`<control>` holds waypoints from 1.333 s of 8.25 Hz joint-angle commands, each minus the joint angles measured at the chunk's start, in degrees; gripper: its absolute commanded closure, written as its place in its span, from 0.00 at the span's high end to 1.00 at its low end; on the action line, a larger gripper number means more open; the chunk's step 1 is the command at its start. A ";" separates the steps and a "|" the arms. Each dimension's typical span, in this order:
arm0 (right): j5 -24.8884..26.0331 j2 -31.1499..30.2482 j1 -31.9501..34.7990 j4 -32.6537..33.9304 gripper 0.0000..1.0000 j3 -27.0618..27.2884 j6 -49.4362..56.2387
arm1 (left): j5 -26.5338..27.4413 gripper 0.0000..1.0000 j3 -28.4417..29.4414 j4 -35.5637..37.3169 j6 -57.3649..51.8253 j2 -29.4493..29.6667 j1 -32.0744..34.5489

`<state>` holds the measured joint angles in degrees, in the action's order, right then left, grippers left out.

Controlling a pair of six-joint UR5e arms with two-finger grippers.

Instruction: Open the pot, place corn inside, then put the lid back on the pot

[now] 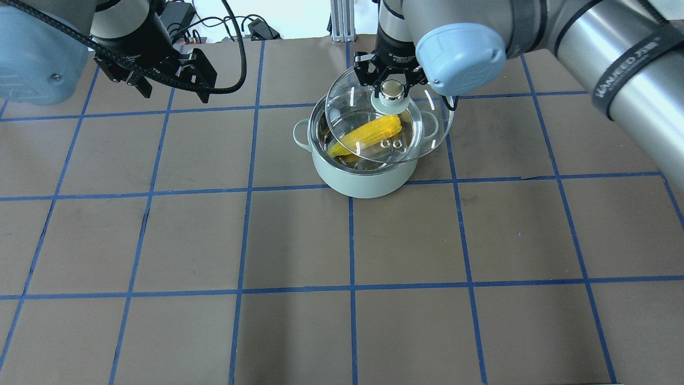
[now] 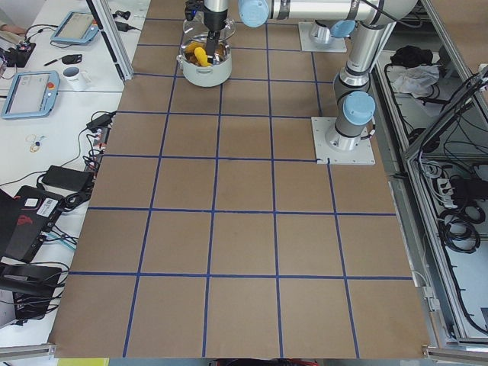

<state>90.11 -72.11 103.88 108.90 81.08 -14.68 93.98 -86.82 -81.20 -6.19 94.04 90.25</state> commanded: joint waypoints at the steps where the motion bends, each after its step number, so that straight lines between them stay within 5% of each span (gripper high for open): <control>1: -0.02 4.60 1.50 3.34 0.12 0.13 -1.23 | -0.46 1.00 -0.36 -0.10 2.67 -0.35 -0.69; 11: -1.08 6.72 2.47 6.94 0.12 0.65 -0.97 | -4.50 1.00 -2.82 -4.23 3.64 -0.09 -0.78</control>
<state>89.60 -65.64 106.34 115.50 81.67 -15.69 89.68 -89.64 -85.40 -2.49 93.98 89.55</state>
